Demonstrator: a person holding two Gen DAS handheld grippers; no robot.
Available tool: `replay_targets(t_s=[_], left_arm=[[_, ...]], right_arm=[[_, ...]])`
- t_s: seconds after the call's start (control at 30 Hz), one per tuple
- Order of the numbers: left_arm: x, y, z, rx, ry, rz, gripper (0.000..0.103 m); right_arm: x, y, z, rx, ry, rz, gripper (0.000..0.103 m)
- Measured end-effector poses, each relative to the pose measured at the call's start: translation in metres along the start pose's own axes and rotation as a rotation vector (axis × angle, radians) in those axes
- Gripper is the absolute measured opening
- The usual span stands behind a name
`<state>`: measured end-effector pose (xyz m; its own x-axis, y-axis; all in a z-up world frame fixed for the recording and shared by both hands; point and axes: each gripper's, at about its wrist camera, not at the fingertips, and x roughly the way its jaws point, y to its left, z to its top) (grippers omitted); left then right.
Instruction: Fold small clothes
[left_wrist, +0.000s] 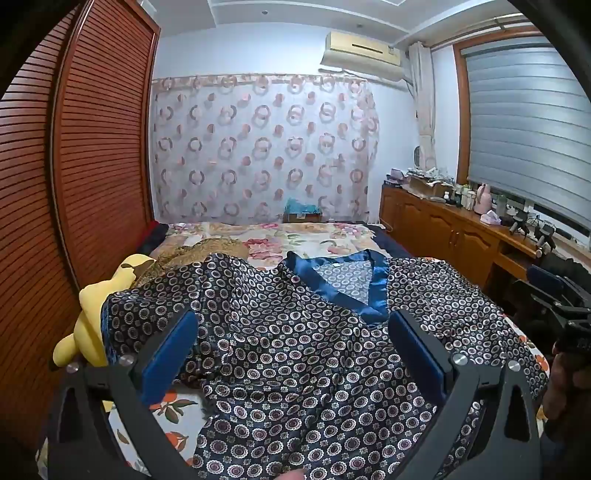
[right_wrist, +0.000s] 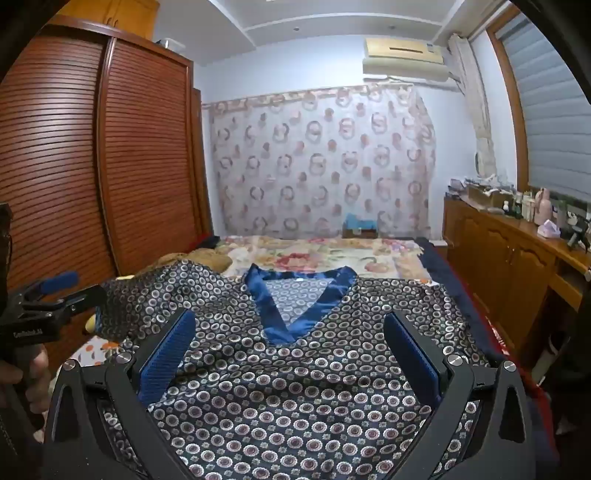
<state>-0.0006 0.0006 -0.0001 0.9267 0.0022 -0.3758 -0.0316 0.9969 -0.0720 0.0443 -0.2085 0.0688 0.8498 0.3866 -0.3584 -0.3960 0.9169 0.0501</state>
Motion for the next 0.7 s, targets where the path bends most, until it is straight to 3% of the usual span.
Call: replay_targets(t_s=[0.7], left_arm=[[0.0022, -0.0035, -0.0024, 0.030, 0.019, 0.014, 0.103]], right_arm=[[0.0001, 0.0019, -0.0008, 0.005, -0.005, -0.001, 0.103]])
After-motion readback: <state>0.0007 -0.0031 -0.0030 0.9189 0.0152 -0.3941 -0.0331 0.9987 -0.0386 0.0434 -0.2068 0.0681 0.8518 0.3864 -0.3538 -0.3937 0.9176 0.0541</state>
